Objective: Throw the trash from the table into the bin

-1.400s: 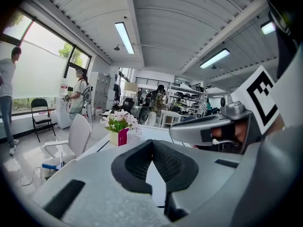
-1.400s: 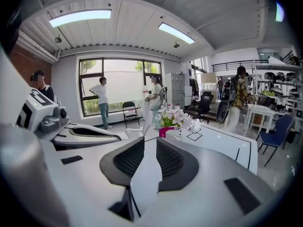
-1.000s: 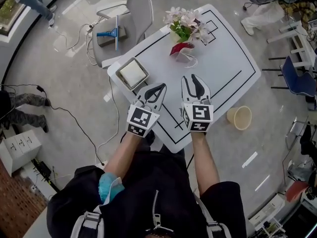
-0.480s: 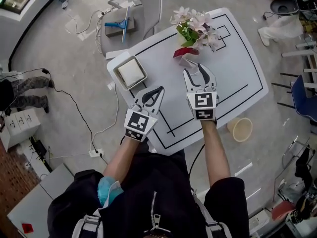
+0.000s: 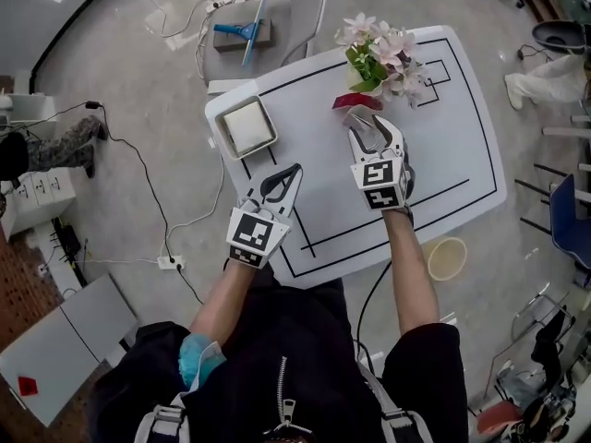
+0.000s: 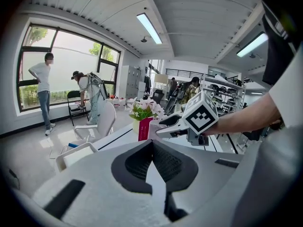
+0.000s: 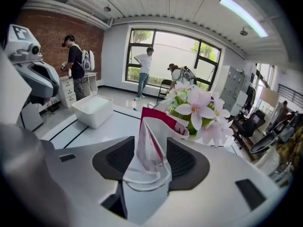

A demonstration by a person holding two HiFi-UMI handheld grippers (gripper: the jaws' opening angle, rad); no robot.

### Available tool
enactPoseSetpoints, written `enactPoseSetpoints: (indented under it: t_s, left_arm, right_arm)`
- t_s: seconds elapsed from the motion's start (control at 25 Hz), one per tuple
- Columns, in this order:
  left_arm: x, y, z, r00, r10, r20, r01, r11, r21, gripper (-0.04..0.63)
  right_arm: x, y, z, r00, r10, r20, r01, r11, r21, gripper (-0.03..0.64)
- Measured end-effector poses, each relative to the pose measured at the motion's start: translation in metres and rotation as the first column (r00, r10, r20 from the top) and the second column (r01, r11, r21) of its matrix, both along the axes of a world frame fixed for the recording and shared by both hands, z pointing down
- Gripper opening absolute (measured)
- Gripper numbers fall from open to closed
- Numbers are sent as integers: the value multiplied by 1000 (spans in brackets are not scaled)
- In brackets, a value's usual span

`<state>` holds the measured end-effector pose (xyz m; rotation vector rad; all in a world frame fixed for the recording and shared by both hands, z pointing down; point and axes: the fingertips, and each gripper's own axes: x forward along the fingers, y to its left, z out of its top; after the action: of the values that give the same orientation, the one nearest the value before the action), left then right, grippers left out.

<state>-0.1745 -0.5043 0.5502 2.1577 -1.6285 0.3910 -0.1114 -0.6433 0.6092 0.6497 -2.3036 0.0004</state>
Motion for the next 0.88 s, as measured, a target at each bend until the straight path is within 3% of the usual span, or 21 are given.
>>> enactPoseSetpoints:
  t_s: [0.2, 0.36, 0.48, 0.88]
  left_arm:
    - [0, 5, 1, 1000, -28, 2, 28, 1000, -4, 5]
    - [3, 6, 1, 1000, -19, -1, 19, 1000, -1, 5]
    - [5, 8, -1, 1000, -6, -6, 6, 1000, 6, 5]
    - [-3, 22, -14, 999, 42, -21, -41, 998, 47, 5]
  right_arm:
    - [4, 0, 16, 1000, 8, -14, -8, 1000, -24, 194]
    - [9, 3, 18, 999, 26, -22, -26, 1000, -15, 82]
    - [11, 8, 16, 999, 25, -31, -25, 1000, -1, 36]
    - [11, 33, -12, 996, 90, -11, -90, 996, 28, 25]
